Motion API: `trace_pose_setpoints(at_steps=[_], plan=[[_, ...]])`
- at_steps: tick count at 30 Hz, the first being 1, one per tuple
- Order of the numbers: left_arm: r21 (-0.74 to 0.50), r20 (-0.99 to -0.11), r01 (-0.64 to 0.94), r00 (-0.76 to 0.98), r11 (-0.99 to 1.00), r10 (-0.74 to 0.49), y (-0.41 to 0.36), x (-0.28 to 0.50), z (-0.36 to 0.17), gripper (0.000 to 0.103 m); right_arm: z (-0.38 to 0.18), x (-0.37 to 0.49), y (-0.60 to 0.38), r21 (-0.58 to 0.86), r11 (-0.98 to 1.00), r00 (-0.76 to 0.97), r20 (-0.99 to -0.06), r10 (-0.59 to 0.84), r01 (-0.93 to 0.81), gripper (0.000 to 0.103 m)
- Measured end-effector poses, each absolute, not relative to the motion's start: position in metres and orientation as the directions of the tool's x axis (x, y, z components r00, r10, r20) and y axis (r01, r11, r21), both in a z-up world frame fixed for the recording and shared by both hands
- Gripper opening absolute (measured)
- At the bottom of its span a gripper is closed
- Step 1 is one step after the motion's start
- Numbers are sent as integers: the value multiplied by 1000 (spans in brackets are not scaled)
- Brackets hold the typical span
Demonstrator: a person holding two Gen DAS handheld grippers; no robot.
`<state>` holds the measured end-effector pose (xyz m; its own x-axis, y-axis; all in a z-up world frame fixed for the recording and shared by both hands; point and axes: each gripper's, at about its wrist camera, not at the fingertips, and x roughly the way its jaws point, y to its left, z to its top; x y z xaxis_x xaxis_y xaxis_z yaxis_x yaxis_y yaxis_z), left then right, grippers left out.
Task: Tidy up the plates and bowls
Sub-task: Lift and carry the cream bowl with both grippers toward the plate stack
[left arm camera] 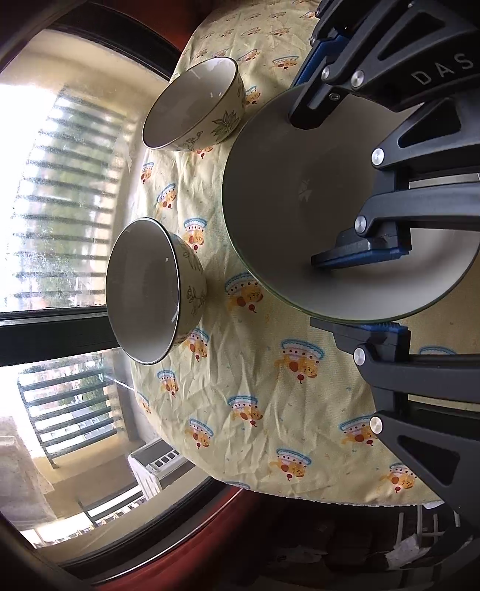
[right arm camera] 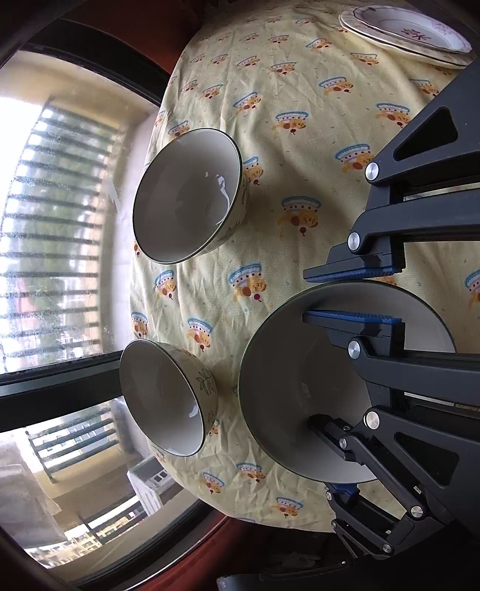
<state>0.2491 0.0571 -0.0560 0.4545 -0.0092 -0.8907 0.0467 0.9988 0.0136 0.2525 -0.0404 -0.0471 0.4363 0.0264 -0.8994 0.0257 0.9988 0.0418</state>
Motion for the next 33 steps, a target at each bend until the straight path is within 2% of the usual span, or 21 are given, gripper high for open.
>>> trace_pose_setpoints(at_steps=[15,33], plan=[[4,-884,85,466,996,-37,-23,195,-37,23,-27,191,-121,52,995,450,-893,11,79,18],[-24,-901,91,430,996,-60,-109,136,-50,23,-36,130,-213,30,995,418,-908,-14,97,18]])
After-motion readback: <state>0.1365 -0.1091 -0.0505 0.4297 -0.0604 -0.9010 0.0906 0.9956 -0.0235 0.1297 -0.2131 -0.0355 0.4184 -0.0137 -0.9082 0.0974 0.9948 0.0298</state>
